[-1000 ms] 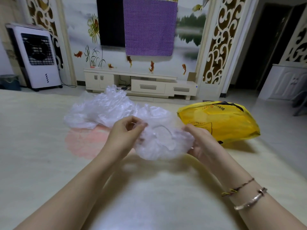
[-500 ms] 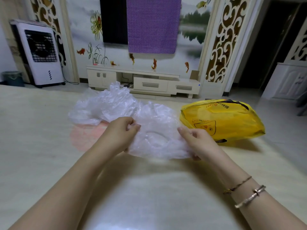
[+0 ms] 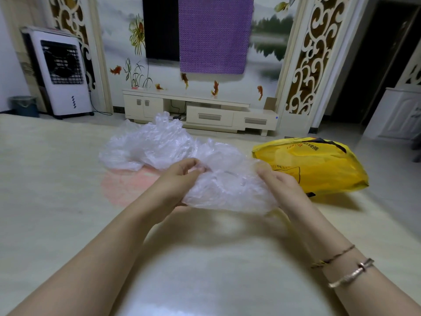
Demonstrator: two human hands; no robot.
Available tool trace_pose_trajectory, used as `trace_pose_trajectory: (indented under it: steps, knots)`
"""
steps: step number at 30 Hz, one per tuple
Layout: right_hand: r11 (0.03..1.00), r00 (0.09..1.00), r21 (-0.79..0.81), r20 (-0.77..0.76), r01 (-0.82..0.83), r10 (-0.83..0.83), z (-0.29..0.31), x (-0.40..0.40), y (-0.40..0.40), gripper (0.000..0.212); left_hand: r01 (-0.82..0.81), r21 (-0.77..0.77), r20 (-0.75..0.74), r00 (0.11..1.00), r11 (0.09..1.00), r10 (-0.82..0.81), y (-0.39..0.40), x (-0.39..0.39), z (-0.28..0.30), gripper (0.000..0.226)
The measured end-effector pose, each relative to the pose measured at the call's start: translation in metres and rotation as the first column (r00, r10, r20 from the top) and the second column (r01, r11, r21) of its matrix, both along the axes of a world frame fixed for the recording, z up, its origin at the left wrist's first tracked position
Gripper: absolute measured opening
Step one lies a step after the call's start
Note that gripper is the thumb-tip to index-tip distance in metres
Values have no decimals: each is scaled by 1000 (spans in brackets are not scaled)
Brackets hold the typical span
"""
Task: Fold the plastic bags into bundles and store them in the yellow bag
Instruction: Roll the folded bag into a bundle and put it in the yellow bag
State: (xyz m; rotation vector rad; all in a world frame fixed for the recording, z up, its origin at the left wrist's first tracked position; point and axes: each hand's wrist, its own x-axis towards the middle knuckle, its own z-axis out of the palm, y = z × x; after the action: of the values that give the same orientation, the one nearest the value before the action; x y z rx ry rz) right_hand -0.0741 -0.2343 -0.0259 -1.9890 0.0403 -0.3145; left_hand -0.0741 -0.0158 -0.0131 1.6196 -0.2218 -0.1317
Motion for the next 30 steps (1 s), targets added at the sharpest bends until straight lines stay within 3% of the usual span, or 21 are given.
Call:
trace_pose_trajectory:
  steps: [2, 3, 6, 10, 12, 13, 16, 19, 22, 24, 27, 30]
  knots:
    - [993, 997, 119, -78, 13, -3, -2, -2, -6, 34, -41, 83, 34, 999, 996, 38, -1, 3, -3, 21]
    - [992, 994, 122, -107, 27, -14, -2, -3, -8, 27, -81, 210, 66, 995, 974, 68, -2, 4, -6, 19]
    - [986, 992, -164, -115, 26, -46, -3, -5, -15, 29, -186, 578, 225, 972, 794, 63, -3, 4, -15, 16]
    - [846, 983, -533, -154, -1, -96, -9, -8, -16, 26, -261, 724, 319, 948, 638, 27, 0, 1, -17, 23]
    - [831, 982, -556, -161, -7, -99, -6, -10, -17, 26, -296, 748, 348, 937, 595, 28, 6, 1, -13, 32]
    - [838, 980, -546, -176, -21, -91, -3, -12, -18, 26, -298, 727, 359, 933, 619, 28, 7, 1, -11, 35]
    - [823, 983, -565, -176, -55, -55, 5, -16, -22, 29, -230, 562, 390, 921, 795, -10, 7, 0, -3, 31]
    - [793, 1000, -609, 4, -18, 26, 9, -18, -24, 27, -115, 455, 451, 885, 883, -118, -1, -7, 3, 16]
    - [859, 962, -465, 49, -216, 269, 18, -25, -22, 20, -16, 498, 423, 877, 867, -227, -3, -10, 1, 14]
    - [809, 904, -426, -53, -404, 424, 21, -31, -19, 21, 75, 572, 330, 891, 817, -312, -2, -10, -2, 13]
    - [687, 848, -498, -264, -528, 460, 16, -34, -18, 40, 130, 672, 193, 920, 729, -342, -2, -10, -7, 27]
    - [627, 842, -563, -334, -539, 423, 15, -38, -17, 53, 166, 745, 87, 936, 646, -341, -1, -13, -6, 49]
